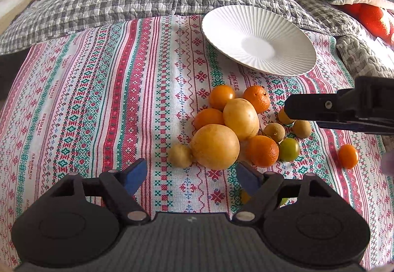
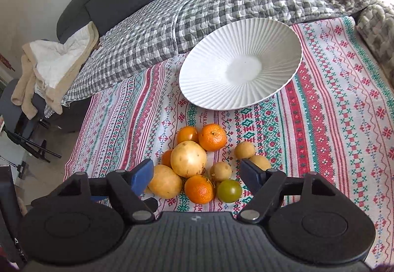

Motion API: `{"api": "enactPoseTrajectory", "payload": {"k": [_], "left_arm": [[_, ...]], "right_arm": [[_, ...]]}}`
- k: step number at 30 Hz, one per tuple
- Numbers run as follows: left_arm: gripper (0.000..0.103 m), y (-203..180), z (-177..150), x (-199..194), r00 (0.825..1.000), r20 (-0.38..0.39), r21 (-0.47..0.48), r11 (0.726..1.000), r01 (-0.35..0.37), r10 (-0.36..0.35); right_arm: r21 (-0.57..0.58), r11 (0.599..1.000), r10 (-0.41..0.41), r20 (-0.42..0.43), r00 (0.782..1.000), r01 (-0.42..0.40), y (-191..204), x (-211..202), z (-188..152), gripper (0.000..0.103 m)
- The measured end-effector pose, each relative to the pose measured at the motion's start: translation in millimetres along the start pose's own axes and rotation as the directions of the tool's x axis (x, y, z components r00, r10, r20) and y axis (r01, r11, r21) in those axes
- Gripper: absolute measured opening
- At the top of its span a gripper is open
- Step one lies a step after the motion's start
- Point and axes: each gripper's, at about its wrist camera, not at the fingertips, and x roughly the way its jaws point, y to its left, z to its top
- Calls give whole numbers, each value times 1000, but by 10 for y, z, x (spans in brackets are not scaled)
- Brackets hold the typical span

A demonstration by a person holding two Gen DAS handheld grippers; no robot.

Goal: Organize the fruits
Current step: 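Grasp a grapefruit with the left tool while the right tool grasps a yellow pear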

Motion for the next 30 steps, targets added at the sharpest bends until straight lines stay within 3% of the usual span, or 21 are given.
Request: {"api": "enactPoseTrajectory", "payload": {"k": [4,7,15,30], "left_arm": [[69,28,4,21,998,38,-15,999,43,-42],[59,43,-7,42,995,50,-28,996,84,-83],[43,-37,53,143,989,77,19,992,126,-127],[45,-67,37,241,990,112,42,995,86,-91]], "right_arm": [[46,997,63,-20,998,-62,5,144,38,68],[76,993,89,-46,995,-86,-10,251,54,57],[131,990,67,-74,995,-57,-100,452,52,50],[75,997,24,-70,997,-19,-54,638,15,46]]}}
